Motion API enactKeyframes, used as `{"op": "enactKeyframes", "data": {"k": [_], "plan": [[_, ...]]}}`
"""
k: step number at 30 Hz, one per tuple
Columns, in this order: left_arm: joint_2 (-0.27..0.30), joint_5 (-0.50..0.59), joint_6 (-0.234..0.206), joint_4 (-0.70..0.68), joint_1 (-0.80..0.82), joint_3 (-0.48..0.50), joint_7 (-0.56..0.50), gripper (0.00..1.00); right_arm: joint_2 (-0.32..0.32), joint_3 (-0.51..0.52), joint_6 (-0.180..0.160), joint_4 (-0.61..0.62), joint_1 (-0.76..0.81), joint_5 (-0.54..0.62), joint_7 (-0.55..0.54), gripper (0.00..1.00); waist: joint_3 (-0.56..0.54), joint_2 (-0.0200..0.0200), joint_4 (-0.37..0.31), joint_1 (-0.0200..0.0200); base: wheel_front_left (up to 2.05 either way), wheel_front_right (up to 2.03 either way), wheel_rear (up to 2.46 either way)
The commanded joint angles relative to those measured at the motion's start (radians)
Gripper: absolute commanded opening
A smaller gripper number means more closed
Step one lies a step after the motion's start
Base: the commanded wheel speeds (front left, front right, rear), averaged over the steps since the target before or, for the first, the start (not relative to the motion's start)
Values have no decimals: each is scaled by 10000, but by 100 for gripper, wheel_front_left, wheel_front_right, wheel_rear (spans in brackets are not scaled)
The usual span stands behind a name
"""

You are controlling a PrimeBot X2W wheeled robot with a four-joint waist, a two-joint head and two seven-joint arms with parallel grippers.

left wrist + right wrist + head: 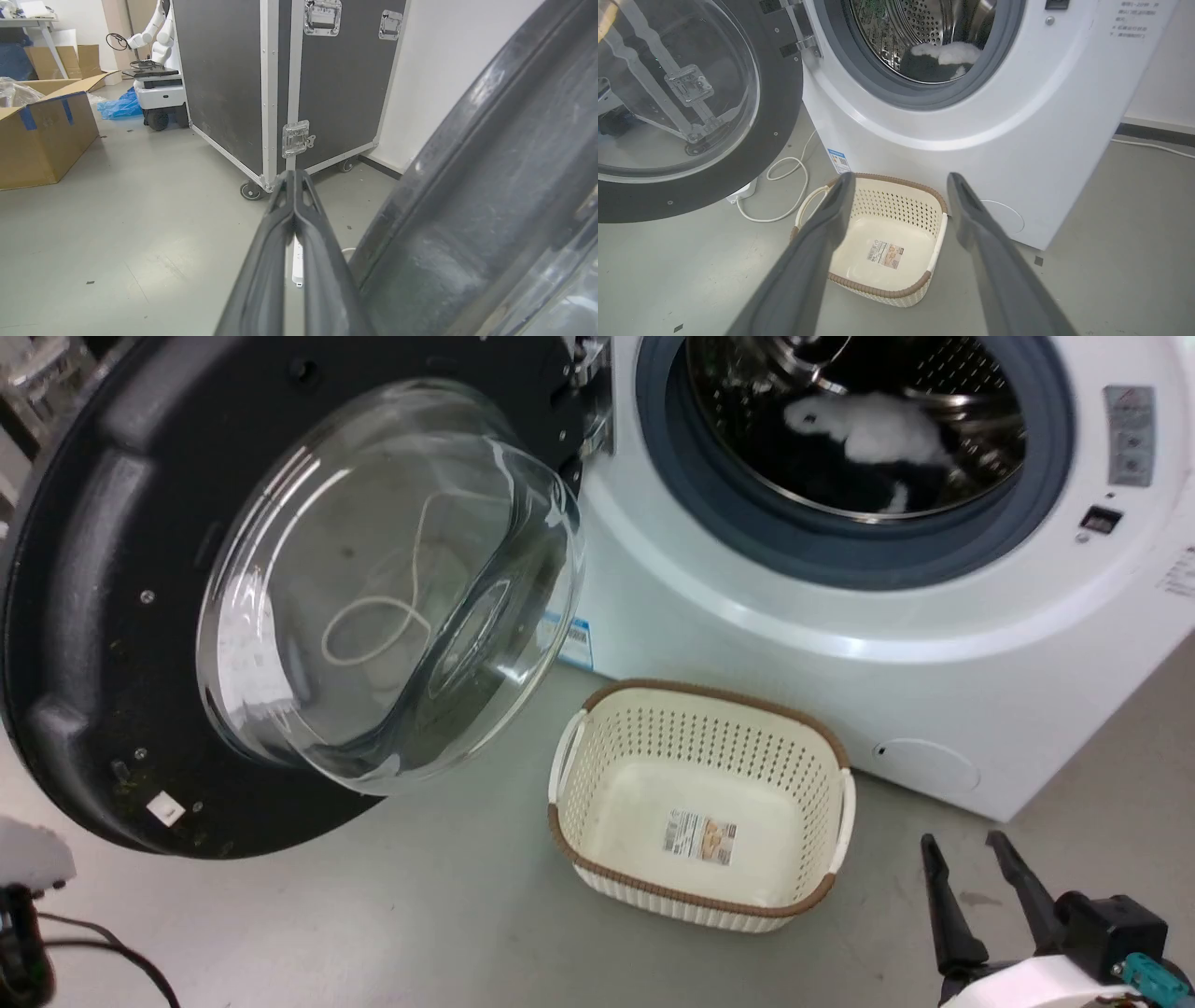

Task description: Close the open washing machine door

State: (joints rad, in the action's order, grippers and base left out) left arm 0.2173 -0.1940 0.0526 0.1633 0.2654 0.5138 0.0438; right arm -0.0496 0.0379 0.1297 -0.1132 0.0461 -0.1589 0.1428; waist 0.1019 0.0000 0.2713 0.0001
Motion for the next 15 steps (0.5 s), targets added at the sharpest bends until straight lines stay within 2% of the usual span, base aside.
{"op": "enactKeyframes", "data": {"k": [1, 10, 15], "plan": [[142, -14, 86, 148, 220, 23, -60, 0, -4, 49, 6, 43, -132, 12, 28, 100, 174, 0, 89, -1, 0, 0, 0], [1060, -632, 348, 1416, 866, -754, -1382, 0, -4, 250, 7, 383, -217, 95, -150, 100, 695, 0, 358, -1, 0, 0, 0], [1709, -2038, 410, 1237, 578, -2300, -2306, 0, -5, 337, 7, 356, -249, -21, -102, 100, 744, 0, 616, -1, 0, 0, 0]]}}
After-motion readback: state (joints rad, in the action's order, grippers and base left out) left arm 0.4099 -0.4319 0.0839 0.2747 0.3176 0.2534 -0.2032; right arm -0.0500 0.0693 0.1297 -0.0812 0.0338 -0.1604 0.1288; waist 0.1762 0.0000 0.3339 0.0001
